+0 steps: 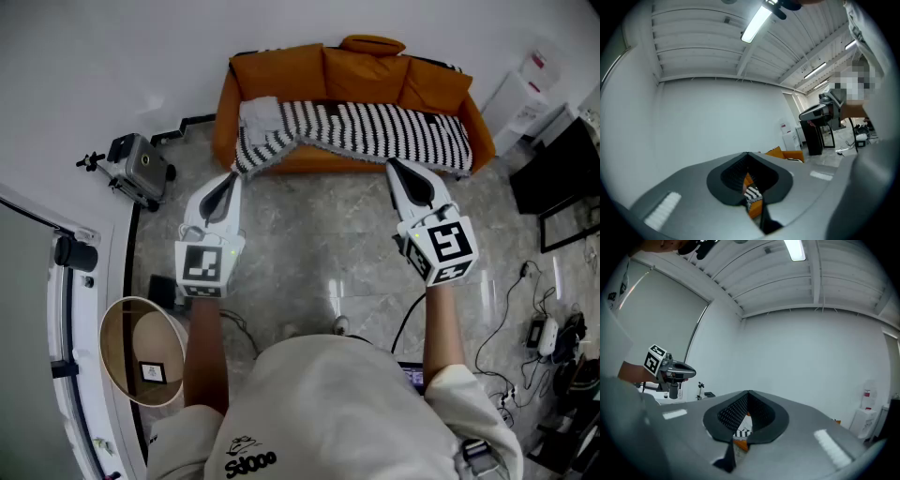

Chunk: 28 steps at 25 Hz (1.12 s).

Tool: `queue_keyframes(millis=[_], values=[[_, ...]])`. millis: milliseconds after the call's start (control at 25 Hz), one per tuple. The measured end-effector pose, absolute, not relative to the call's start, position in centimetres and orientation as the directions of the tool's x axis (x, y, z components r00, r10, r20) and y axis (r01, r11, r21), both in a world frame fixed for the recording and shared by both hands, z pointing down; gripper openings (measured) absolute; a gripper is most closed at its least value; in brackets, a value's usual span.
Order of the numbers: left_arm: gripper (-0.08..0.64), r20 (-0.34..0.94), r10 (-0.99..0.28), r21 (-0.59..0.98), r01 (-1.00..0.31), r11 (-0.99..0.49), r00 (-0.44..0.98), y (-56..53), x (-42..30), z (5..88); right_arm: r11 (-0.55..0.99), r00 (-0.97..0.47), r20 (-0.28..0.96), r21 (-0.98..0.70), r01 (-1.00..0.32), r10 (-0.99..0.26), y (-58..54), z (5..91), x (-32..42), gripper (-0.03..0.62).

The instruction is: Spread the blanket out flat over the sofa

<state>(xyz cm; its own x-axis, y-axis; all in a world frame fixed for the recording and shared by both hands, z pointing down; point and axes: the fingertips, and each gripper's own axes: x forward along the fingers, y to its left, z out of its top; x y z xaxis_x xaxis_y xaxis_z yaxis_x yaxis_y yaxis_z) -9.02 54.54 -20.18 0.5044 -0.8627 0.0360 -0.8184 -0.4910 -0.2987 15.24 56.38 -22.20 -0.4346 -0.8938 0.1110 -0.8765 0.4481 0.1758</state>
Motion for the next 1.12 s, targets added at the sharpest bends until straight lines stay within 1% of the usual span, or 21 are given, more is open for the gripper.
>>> queue_keyframes(millis=[160,360,640,840,1120], values=[[0.011,0.034,-0.866,-0.299,-0.822,-0.484,0.498,54.7,-8.5,-20.0,0.447,-0.435,0.105,0.171,-0.878,-0.894,56.6,-21.9,15.9,0.002],[0.011,0.036,-0.87,-0.303,-0.824,-0.478,0.492,54.9,-7.1,-20.1,0.472,-0.467,0.069,0.124,-0.873,-0.882,56.7,-22.3,17.1,0.003],[0.011,0.052,-0.875,-0.292,-0.831,-0.475,0.482,55.0,-4.5,-19.4,0.478,-0.473,0.069,0.113,-0.871,-0.878,56.3,-21.9,19.8,0.003],[0.011,0.052,-0.894,-0.293,-0.849,-0.439,0.444,55.3,-3.0,-19.4,0.488,-0.483,0.073,0.091,-0.868,-0.872,56.3,-21.2,22.4,0.003],[0.011,0.05,-0.921,-0.3,-0.874,-0.382,0.386,56.0,-1.7,-19.0,0.528,-0.522,0.08,0.098,-0.843,-0.849,55.9,-20.7,24.2,0.003]])
